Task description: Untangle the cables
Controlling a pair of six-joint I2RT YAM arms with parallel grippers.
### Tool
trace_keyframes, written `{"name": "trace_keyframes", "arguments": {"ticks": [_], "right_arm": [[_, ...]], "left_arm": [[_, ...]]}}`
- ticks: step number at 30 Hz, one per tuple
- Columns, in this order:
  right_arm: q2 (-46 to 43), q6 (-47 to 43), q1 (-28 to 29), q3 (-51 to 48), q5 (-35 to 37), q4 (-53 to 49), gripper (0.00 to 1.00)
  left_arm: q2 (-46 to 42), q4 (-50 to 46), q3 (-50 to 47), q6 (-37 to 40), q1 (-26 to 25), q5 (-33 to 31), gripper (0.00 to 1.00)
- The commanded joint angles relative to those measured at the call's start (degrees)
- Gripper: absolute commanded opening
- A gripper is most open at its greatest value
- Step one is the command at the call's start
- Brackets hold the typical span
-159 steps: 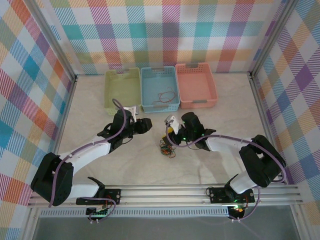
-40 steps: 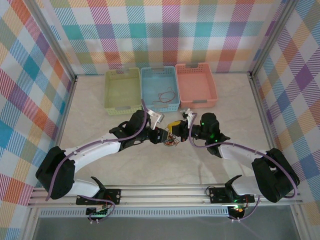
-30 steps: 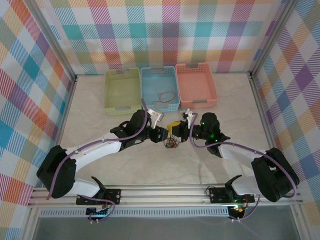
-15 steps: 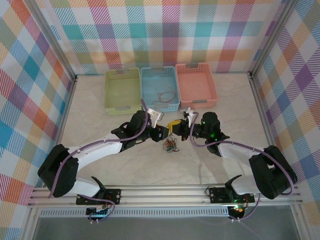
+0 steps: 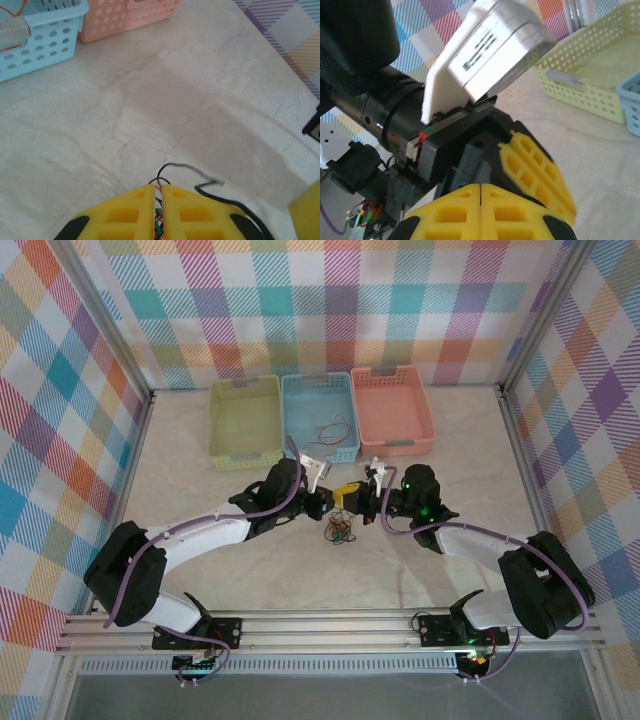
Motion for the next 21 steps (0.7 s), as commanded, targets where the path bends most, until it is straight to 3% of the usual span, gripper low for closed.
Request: {"name": "trace_keyframes", "arguments": {"ticks": [1,6,9,15,21], "right_arm": [[-1.9,-0.6,0.4,-0.5,-2.1,1.1,0.00],[-2.9,-1.7,0.4,-0.6,0.6,-0.7,0.00],[-3.5,-2.2,0.4,-0.8,2.4,-1.5,0.00],[-5.4,-3.0,0.4,-1.5,9.7,-3.8,0.00],[-6.5,-1.3,0.3,-1.8,17.0,-5.3,0.00]], "left_arm": [[-0.6,1.0,2.0,-0.7,-0.5,-2.1,0.11],[-2.3,-1.0,1.2,-1.8,-0.5,-7.7,0.00],[-3.5,-2.0,0.6,-2.3,-0.4,-10.6,0.00],[-5.9,-4.2,0.1,-3.5,-0.4,-9.0,0.00],[-9.3,-1.2,-2.0,-3.3,-0.5,-0.1,0.28]]}}
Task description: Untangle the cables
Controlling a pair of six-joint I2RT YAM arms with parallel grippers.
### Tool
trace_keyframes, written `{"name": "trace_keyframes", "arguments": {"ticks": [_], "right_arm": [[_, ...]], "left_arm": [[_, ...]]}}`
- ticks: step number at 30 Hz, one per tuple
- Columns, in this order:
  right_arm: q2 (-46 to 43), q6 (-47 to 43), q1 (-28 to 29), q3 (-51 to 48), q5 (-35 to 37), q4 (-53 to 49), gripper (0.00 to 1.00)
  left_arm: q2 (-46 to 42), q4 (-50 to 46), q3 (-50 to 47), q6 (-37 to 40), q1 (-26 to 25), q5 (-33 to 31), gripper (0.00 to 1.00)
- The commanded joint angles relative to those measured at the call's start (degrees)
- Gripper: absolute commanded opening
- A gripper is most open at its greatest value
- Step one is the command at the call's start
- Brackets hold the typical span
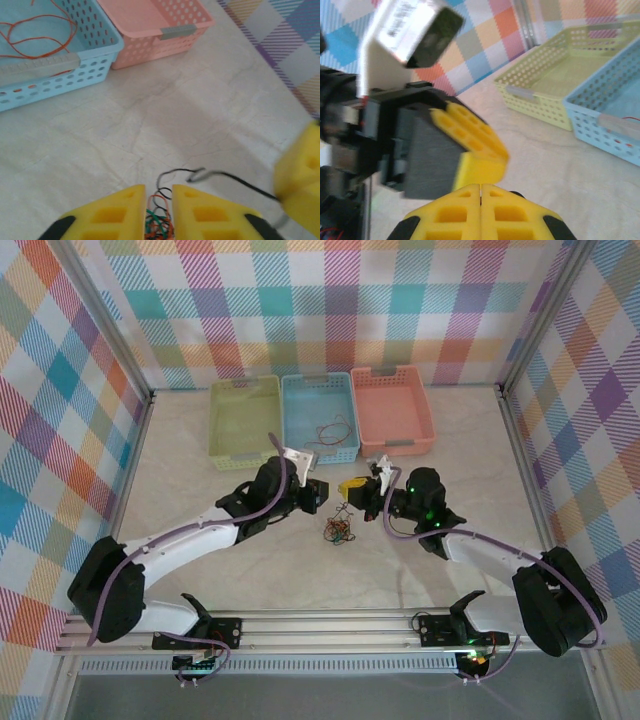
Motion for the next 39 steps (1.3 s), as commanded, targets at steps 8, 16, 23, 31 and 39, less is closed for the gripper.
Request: {"name": "trace_keyframes", "arguments": {"ticks": [8,16,23,31,39], "right_arm": [[-2.3,2.3,0.1,-0.2,4.5,-1.5,0.00],[-5.4,1.9,0.1,-1.4,5.7,-1.5,0.00],[-4.9,1.5,0.0,-1.5,7.2,-1.5,0.00],[-5.4,2.0,-0.1,-1.6,7.4,-1.5,0.00],[-5.7,2.2,-0.2,-1.9,7.8,-1.5,0.00]], "left_arm": [[-0.1,4.5,-1.5,1.2,-0.9,13.6,0.48],[5.3,1.1,1.8,3.1,-2.3,16.9,0.67],[6.6,-3.9,4.9,5.7,-3.3,16.7,0.67],[2.3,-3.2,2.8,5.4,-3.2,9.8,0.67],[-6.0,-2.0,-1.8,3.3,-3.2,0.1,0.68]]}}
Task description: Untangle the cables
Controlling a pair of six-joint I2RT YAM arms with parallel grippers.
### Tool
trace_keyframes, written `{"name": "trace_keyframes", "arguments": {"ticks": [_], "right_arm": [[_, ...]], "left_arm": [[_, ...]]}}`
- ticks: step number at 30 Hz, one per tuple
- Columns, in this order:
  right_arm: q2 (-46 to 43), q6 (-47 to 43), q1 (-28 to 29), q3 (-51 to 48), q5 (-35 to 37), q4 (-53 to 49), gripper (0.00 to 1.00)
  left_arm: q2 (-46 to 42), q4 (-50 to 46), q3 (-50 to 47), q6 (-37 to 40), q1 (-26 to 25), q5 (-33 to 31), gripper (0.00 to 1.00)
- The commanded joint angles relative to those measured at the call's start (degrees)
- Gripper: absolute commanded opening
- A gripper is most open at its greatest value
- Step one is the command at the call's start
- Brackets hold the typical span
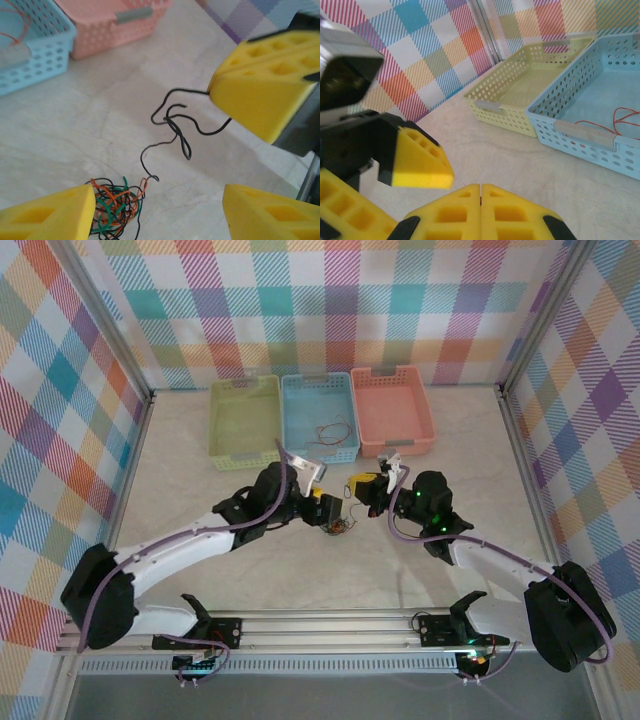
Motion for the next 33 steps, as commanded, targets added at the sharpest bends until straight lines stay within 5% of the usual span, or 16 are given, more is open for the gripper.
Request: {"name": "trace_keyframes", "arguments": {"ticks": [1,11,24,33], "right_arm": [[-0.7,0.6,-0.2,-0.6,-0.1,0.8,0.00],[-0.2,0.7,-0.2,-0.2,-1.5,0.9,0.00],[0.4,0.1,-0.2,-0.2,-1.9,0.9,0.00],[-0.7,-0.1,-0.2,-0.7,-1.0,0.8,0.00]], "left_arm": [[-1.0,1.1,-0.7,0.0,-0.7,-1.6,0.68],[8.7,4.6,3.6,-3.3,-0.8,8.5,0.60],[11.0,11.0,2.8,-8.5,-0.8,6.6,0.55],[12.6,7.5,4.4,-7.3,-0.8,4.6,0.19]]}}
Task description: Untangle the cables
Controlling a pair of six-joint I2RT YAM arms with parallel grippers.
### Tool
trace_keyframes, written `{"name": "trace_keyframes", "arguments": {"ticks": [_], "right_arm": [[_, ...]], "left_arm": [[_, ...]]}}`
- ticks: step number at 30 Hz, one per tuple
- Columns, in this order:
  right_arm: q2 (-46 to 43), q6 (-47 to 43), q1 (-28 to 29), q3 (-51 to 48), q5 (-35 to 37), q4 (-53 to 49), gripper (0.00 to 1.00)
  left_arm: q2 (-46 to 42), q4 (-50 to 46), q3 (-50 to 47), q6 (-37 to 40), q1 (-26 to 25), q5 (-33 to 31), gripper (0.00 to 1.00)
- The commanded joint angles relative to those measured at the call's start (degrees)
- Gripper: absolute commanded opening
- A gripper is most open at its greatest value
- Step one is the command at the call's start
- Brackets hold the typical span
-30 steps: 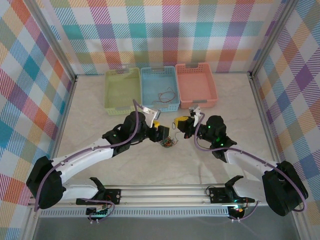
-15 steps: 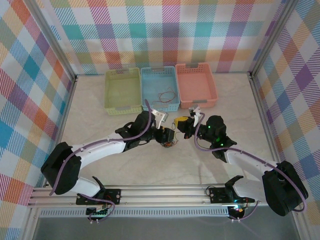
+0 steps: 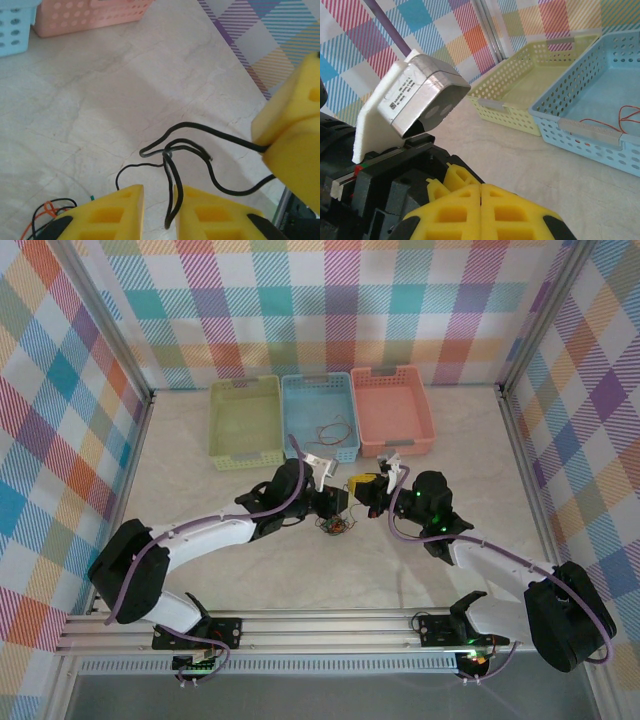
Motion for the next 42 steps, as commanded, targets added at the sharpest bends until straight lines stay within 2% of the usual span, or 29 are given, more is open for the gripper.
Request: {"name": "trace_keyframes", "arguments": {"ticks": [1,4,8,11,16,21,26,30,35,42], "right_arm": [[-1.1,-0.6,-0.2,-0.8,0.4,0.7,0.00],[-2.1,-0.6,-0.2,-1.1,2.7,0.7,0.00],[-3.3,-1.0,-0.2,-0.9,8.9,-4.2,0.00],[-3.3,-1.2,-0.3,-0.4,12.5,-6.6,0.00],[-1.7,-0.9,-0.4,0.6,13.1,-8.0,0.00],[-0.7,-0.8,-0.4,1.2,13.5,-9.0,0.00],[-3.1,-0.9,-0.5,-0.5,14.4,-6.9,0.00],[-5.9,-1.1,-0.5,-2.9,14.2,-3.5,0.00],[-9.5,-1.6,-0.5,-5.0,15.9,-1.8,0.00],[-10.5,-1.9,-0.5,-5.4,19.0,-2.5,0.00]], "left_arm": [[-1.1,-0.8,0.7,0.8,-0.7,-1.6,0.18],[-3.2,-1.2,-0.8,0.3,-0.8,-4.1,0.14],[-6.0,-2.0,-2.2,-0.5,-0.7,-7.1,0.11],[-8.9,-2.0,-3.7,-1.3,-0.7,-9.7,0.03],[-14.4,0.4,-6.6,-1.9,-0.7,-11.7,0.01],[-15.2,-2.3,-4.9,3.9,-0.7,-7.3,0.01],[-8.5,-18.3,5.2,11.0,-0.8,-2.3,0.00],[-3.0,-23.7,9.5,11.5,-1.2,-2.5,0.00],[2.6,-30.4,13.8,12.2,-1.9,1.0,0.00],[6.4,-35.3,17.2,14.0,-2.6,7.4,0.00]]}}
